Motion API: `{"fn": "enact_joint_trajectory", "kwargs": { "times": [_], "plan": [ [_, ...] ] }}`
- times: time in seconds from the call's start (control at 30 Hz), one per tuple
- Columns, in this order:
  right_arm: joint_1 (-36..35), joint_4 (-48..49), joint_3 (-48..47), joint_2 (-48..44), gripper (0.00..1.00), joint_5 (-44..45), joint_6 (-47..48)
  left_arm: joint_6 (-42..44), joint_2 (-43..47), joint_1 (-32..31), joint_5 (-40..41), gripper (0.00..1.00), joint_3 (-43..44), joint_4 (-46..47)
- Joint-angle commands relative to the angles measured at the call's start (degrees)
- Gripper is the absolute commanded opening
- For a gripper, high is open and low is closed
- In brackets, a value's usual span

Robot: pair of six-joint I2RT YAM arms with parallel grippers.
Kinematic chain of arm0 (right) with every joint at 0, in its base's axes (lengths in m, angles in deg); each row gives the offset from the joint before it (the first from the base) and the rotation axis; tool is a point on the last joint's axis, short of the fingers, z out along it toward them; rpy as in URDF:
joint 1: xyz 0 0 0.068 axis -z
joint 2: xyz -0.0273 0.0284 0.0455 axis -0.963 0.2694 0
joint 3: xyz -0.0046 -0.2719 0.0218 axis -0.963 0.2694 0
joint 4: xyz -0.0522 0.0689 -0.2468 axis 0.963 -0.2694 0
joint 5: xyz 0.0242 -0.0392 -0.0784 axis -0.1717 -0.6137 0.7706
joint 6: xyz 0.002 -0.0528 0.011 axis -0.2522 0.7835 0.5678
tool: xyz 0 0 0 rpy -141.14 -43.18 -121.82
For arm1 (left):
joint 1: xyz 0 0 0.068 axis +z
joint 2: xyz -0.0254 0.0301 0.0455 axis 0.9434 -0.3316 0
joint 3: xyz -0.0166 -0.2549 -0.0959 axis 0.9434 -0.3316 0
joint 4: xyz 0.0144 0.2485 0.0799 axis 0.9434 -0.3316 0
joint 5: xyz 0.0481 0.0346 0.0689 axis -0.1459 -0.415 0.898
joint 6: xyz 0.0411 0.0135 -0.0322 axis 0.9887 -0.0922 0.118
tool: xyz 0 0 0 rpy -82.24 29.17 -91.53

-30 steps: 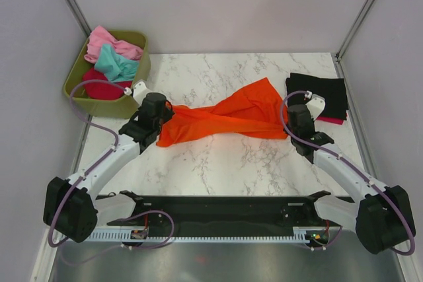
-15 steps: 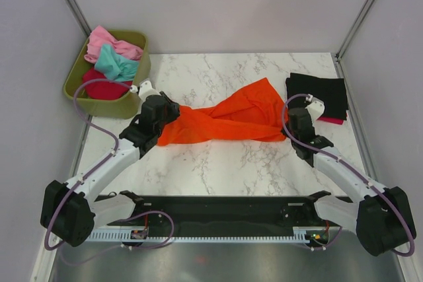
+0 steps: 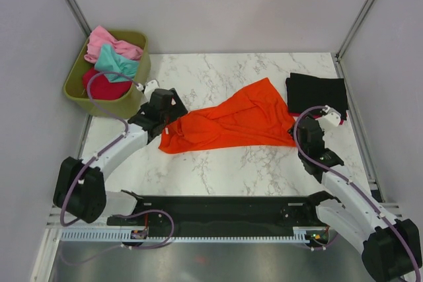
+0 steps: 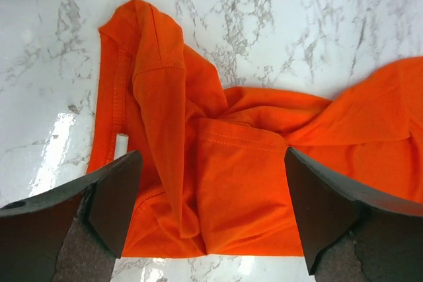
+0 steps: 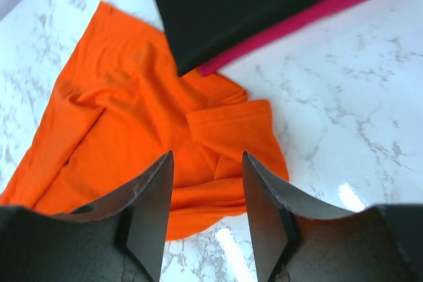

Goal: Fold and stack the t-shirts
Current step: Flatten the tshirt out

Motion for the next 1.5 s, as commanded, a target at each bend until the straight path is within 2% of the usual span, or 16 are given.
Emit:
{"fn": "enact_joint_trajectory", "kwargs": {
  "times": [0.0, 0.07, 0.1, 0.17, 0.3, 0.47, 0.67, 0.77, 0.8, 0.87, 0.9, 1.0, 1.1, 1.13, 1.2, 1.47],
  "plan": [
    [0.1, 3.6, -2.0, 0.9, 0.54, -7.4, 6.7, 2.6, -6.7, 2.2, -6.3, 0.94, 5.1, -0.2],
    [0.0, 11.2, -1.1, 3.5, 0.56, -16.5, 11.7, 2.9, -10.3, 3.7, -9.1, 0.90, 6.0, -0.2],
    [-0.1, 13.3, -1.0, 5.0, 0.56, -25.8, 13.7, 2.8, -11.1, 4.2, -9.9, 0.89, 6.5, -0.1],
    [-1.9, 18.2, -2.2, 11.1, 0.56, -32.6, 15.5, 2.7, -12.7, 5.1, -10.7, 0.84, 6.7, -0.1],
    [-11.3, 17.1, -10.1, 23.6, 0.63, -33.2, 21.4, 2.0, -13.4, 6.2, -10.8, 0.82, 6.1, -0.1],
    [-14.3, 19.9, -19.8, 38.6, 0.68, -43.1, 21.9, 0.4, -14.7, 7.3, -13.1, 0.78, 5.7, 0.1],
    [-15.6, 19.4, -30.3, 50.7, 0.71, -48.0, 24.8, 0.1, -16.6, 8.0, -15.8, 0.49, 5.7, 1.5],
    [-16.6, 18.3, -35.1, 55.4, 0.74, -48.4, 27.0, -0.3, -18.0, 8.8, -17.1, 0.31, 5.5, 2.6],
    [-16.9, 17.6, -36.4, 56.7, 0.75, -48.2, 27.1, -0.4, -18.3, 9.0, -17.3, 0.18, 5.6, 2.8],
    [-17.2, 16.1, -39.8, 60.4, 0.74, -48.3, 27.7, -0.5, -18.9, 9.5, -17.2, 0.03, 5.8, 2.9],
    [-17.4, 15.8, -41.3, 61.5, 0.73, -48.2, 27.9, -0.7, -18.9, 9.7, -17.1, 0.02, 5.9, 2.9],
    [-18.0, 15.2, -42.9, 64.6, 0.61, -49.7, 28.4, -0.7, -18.0, 9.9, -16.2, 0.02, 5.7, 2.9],
    [-18.6, 14.9, -44.0, 64.9, 0.37, -51.6, 28.2, -0.5, -15.3, 9.9, -15.1, 0.02, 4.8, 3.2],
    [-18.6, 15.0, -43.6, 64.6, 0.19, -51.7, 28.1, -0.5, -14.6, 9.9, -14.2, 0.02, 4.4, 3.3],
    [-18.7, 15.6, -42.3, 61.6, 0.00, -51.3, 27.8, -0.5, -12.6, 9.9, -13.1, 0.02, 3.2, 3.6],
    [-18.7, 18.9, -28.2, 42.2, 0.00, -39.4, 24.2, -2.4, -4.6, 9.9, -4.3, 0.02, -1.4, 3.8]
  ]
}}
